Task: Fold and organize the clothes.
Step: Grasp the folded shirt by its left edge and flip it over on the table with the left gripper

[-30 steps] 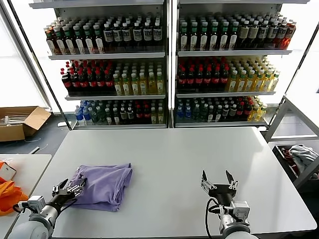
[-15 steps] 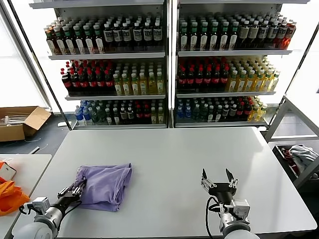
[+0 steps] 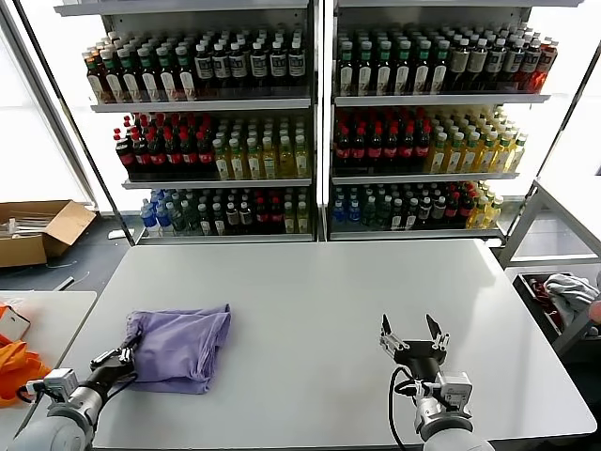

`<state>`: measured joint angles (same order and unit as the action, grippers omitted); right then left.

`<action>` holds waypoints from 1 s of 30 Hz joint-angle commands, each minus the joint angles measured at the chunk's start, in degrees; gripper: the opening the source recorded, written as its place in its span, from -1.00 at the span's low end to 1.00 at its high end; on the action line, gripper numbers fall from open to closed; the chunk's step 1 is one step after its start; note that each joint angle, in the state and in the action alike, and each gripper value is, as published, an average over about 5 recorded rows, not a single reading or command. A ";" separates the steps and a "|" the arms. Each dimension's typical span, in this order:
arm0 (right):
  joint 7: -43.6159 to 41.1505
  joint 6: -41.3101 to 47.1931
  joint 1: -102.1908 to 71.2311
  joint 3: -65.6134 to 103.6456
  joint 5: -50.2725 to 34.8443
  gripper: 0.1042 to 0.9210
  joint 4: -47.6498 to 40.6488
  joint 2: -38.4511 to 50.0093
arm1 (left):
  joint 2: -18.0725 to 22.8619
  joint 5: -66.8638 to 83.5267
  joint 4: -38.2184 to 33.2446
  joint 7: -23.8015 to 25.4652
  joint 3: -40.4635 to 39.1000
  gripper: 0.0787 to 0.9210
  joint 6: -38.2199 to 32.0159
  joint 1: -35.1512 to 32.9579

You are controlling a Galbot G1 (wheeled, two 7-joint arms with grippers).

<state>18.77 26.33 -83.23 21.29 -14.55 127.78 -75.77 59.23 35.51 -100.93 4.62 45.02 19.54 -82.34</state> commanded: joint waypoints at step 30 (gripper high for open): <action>0.48 -0.99 -8.75 2.68 7.71 0.76 2.86 -4.59 | 11.01 -20.04 -15.22 -8.43 -39.26 -0.90 2.94 10.96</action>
<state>19.44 25.55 -87.75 23.38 -11.60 129.11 -78.07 59.41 25.37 -118.68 0.23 35.74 20.47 -80.33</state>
